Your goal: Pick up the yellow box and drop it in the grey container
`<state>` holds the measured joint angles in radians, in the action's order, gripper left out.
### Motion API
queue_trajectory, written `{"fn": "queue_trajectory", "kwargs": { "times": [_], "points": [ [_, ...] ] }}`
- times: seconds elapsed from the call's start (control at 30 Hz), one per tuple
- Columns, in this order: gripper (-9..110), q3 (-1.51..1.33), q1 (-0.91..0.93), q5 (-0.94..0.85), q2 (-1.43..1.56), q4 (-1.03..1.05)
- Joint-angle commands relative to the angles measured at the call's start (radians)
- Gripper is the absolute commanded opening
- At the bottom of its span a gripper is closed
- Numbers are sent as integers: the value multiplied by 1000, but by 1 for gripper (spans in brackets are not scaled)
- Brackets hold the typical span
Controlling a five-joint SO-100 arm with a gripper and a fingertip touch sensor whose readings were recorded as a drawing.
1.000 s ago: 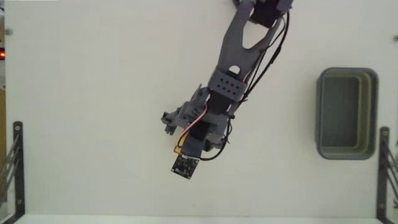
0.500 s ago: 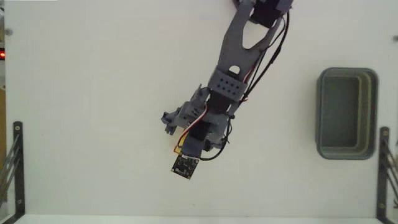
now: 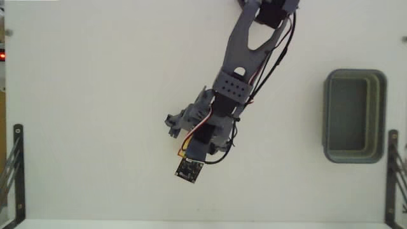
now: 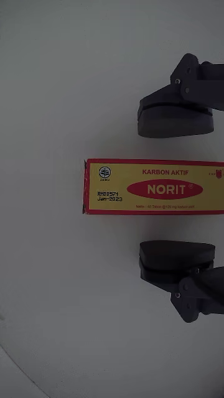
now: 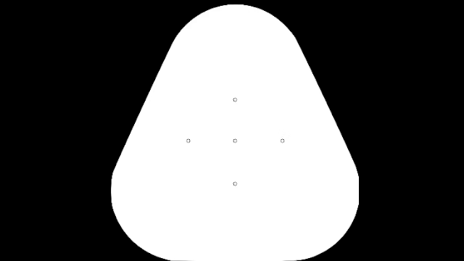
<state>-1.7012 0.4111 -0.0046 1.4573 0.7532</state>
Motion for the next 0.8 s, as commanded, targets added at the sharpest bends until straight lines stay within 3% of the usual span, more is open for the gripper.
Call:
{"fn": "queue_trajectory", "kwargs": {
  "times": [0.0, 0.77],
  "points": [
    [102, 1, 11, 5, 31, -15],
    [97, 1, 11, 5, 31, -15]
  ]
}}
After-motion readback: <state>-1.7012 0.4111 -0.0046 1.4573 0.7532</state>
